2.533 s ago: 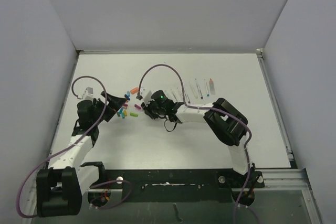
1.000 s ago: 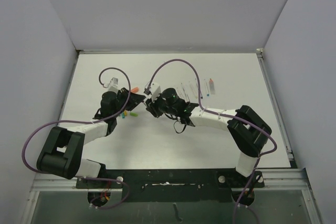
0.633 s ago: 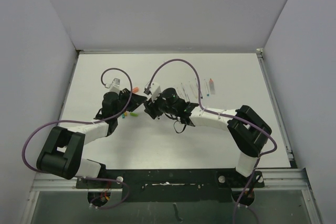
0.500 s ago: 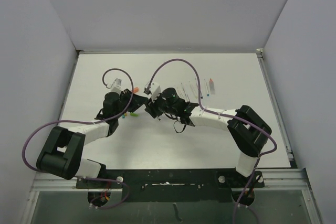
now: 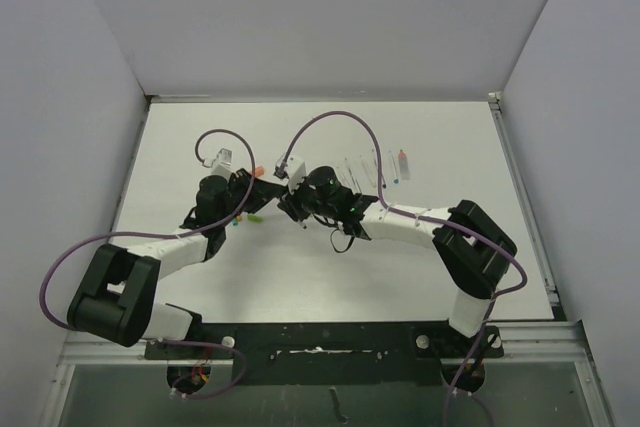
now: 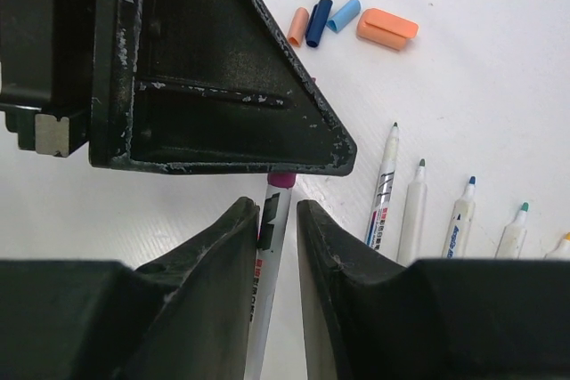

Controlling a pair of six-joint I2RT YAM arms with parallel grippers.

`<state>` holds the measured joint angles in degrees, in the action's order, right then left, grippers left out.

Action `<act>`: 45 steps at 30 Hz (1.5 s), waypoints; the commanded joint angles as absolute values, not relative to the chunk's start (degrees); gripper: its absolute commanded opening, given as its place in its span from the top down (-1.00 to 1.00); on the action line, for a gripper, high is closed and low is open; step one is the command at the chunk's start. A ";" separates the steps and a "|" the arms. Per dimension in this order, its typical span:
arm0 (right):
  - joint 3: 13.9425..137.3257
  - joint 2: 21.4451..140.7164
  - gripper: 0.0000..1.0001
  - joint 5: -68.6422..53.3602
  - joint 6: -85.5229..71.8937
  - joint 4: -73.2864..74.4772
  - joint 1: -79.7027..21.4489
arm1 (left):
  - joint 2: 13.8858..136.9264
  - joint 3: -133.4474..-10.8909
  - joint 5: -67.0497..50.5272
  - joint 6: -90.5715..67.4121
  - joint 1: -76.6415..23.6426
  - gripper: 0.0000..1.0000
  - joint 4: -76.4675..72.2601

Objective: Open the pen caps

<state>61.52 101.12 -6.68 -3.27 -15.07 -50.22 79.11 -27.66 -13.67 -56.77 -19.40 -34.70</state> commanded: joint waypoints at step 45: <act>49.94 90.05 1.00 -3.75 -6.95 -17.34 -49.69 | 81.94 -37.09 -5.72 -51.37 -6.72 1.00 -32.29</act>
